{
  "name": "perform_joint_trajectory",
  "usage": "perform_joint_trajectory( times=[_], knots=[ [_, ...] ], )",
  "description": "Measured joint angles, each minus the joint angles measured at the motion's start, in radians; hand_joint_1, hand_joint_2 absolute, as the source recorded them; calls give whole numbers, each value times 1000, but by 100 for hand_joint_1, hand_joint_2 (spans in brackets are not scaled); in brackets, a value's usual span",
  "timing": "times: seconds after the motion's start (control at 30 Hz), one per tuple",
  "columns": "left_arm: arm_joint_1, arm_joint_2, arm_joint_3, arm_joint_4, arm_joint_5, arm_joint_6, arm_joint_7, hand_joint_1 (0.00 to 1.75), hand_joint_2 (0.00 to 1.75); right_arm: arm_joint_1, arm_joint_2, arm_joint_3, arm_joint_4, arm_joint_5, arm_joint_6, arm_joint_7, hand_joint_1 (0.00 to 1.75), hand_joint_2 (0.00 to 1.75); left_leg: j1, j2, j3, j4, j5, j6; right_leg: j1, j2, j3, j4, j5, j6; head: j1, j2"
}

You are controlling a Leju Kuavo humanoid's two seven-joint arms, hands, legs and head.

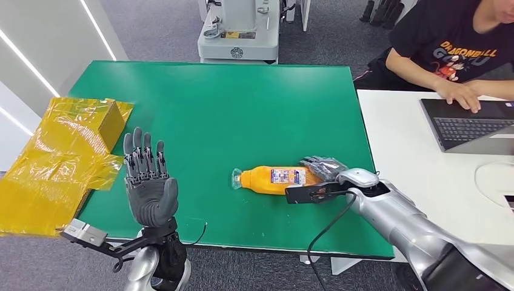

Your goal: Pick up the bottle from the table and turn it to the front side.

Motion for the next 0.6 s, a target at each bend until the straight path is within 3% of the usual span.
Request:
perform_joint_trajectory(
  times=[0.1, 0.27, 0.3, 0.4, 0.43, 0.6],
  knots=[
    [0, 0, 0, 0, -3, 0, 0, 0, 175, 6, 0, 4, 9, -4, -20, 6, 0, 175, 0, 0, 1, 0, 0, 0, 0, 0, 0, 0, 0, 0, 0, 0],
    [0, 0, 0, 0, -4, 0, 0, 0, 175, 13, 0, 5, 15, -6, -40, 9, 31, 175, 0, 0, 3, 0, 0, 0, 0, 0, 2, 0, 0, 0, 0, 0],
    [0, 0, 0, 0, -4, 1, 0, 0, 175, 14, 0, 5, 16, -6, -43, 9, 59, 175, 0, 1, 3, 0, 0, 0, 0, 0, 3, 0, 0, 0, 0, 0],
    [0, 0, 0, 1, -4, 1, 0, 0, 175, 18, 0, 5, 16, -6, -49, 9, 166, 175, 0, 1, 5, 0, 0, 0, 0, 1, 4, 0, 0, 0, 0, 0],
    [0, 0, 0, 2, -4, 1, 0, 0, 175, 19, 0, 5, 16, -6, -51, 9, 174, 175, 0, 1, 6, 0, 0, 0, 0, 1, 5, 0, 0, 0, 0, 0],
    [0, 0, 0, 6, -4, 0, 0, 0, 175, 28, 0, 4, 16, -5, -85, 4, 175, 175, 0, 1, 7, 0, 0, 0, 0, 1, 7, 0, 0, 0, 0, 0]
  ],
)
